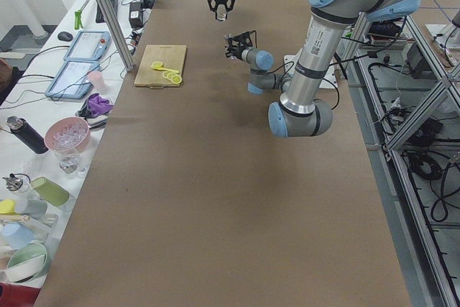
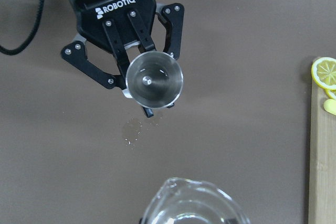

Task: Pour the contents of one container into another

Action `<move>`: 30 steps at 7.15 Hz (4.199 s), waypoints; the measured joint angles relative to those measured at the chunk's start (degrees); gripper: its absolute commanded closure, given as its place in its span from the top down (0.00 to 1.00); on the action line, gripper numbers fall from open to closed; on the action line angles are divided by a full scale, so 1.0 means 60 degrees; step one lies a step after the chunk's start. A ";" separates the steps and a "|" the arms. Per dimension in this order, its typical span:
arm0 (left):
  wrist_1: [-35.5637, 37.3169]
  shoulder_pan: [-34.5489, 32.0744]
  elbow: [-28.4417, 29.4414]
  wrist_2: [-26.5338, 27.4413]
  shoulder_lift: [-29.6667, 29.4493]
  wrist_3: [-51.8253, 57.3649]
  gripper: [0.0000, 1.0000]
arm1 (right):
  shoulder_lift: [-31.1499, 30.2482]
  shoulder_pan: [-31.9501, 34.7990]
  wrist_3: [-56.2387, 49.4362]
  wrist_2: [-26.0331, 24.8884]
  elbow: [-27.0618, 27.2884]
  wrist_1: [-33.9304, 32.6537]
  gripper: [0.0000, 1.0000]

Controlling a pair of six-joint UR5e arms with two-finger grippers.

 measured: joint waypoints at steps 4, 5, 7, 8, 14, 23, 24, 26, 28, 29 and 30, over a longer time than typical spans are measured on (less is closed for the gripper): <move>-0.0010 0.0000 -0.0006 0.0161 -0.0013 0.0224 0.00 | 0.0220 -0.0249 0.0032 -0.0192 0.0037 -0.0374 0.00; -0.0011 0.0000 -0.0011 0.0216 -0.0014 0.0244 0.00 | 0.0311 -0.0304 0.0065 -0.0267 0.0034 -0.0487 0.00; -0.0009 -0.0007 -0.0005 0.0249 -0.0022 0.0254 0.00 | 0.0456 -0.0428 0.0097 -0.0431 0.0064 -0.0772 0.00; -0.0005 -0.0012 -0.0001 0.0258 -0.0023 0.0254 0.00 | 0.0492 -0.0494 0.0098 -0.0520 0.0101 -0.0897 0.00; 0.0003 -0.0014 0.0005 0.0457 -0.0020 0.0258 0.00 | 0.0809 -0.0749 0.0126 -0.1061 0.0136 -0.1459 0.00; -0.0003 -0.0015 0.0049 0.0471 -0.0028 0.0451 0.00 | 0.1327 -0.1189 0.0393 -0.1984 -0.0075 -0.2354 0.00; -0.0003 -0.0015 0.0046 0.0470 -0.0026 0.0476 0.00 | 0.1424 -0.1189 0.0399 -0.2081 -0.0109 -0.2502 0.00; -0.0007 -0.0014 0.0053 0.0472 -0.0027 0.0488 0.00 | 0.1711 -0.1209 0.0450 -0.2228 -0.0357 -0.2702 0.00; -0.0005 -0.0015 0.0065 0.0479 -0.0028 0.0489 0.00 | 0.1905 -0.1263 0.0562 -0.2415 -0.0468 -0.2954 0.00; -0.0004 -0.0014 0.0064 0.0474 -0.0027 0.0489 0.00 | 0.1960 -0.1284 0.0586 -0.2507 -0.0475 -0.3061 0.00; -0.0008 -0.0014 0.0062 0.0471 -0.0025 0.0489 0.00 | 0.1992 -0.1315 0.0600 -0.2599 -0.0475 -0.3125 0.00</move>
